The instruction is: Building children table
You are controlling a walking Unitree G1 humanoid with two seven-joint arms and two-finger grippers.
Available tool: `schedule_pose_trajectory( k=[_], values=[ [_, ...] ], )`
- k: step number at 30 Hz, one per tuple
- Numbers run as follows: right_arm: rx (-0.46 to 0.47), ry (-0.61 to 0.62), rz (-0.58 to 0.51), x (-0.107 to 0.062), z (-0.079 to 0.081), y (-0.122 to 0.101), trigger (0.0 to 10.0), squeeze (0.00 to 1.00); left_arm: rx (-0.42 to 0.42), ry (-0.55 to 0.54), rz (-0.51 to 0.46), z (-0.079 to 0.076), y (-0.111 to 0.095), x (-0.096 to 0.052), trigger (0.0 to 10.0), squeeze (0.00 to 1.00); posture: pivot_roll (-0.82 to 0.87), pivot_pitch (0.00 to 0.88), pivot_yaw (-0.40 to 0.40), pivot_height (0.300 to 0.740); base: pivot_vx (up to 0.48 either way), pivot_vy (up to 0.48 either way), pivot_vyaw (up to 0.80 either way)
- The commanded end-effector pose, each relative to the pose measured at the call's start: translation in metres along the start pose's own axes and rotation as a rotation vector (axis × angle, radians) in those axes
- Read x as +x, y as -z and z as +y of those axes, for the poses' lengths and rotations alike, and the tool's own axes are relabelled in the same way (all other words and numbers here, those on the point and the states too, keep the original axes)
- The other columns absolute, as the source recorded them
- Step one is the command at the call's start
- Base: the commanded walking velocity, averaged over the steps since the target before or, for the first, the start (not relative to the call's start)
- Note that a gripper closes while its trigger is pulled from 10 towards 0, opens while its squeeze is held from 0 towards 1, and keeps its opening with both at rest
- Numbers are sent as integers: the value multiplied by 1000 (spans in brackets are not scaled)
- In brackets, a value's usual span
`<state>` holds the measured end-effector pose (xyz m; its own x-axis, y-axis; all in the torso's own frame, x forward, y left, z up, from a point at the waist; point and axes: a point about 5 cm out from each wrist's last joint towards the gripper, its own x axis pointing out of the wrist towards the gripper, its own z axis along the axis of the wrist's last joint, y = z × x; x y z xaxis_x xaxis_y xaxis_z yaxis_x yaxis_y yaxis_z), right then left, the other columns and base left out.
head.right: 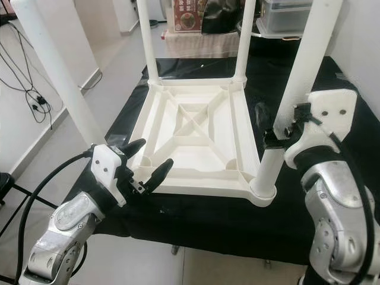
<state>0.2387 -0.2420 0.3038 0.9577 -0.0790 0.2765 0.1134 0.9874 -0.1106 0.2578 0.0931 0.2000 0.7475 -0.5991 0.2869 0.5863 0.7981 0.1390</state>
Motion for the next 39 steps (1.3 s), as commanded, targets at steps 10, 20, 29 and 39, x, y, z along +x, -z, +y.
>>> schedule_pose_trajectory(
  k=[10,20,29,39],
  values=[
    [72,17,-19,6,-10,-9,10000,0,8,10,11,-2,-1,-3,10000,0,-74,92,34,740,0,0,0],
    [211,65,29,16,-19,-7,0,0,7,8,9,-4,-2,-3,10000,0,-66,101,24,740,0,0,0],
    [280,140,126,13,-29,13,0,0,-4,17,-7,-4,-6,-2,10000,0,-62,108,26,740,0,0,0],
    [364,353,364,0,-49,62,0,0,-31,106,-56,-12,-20,1,10000,0,-51,109,23,740,0,0,0]
  ],
)
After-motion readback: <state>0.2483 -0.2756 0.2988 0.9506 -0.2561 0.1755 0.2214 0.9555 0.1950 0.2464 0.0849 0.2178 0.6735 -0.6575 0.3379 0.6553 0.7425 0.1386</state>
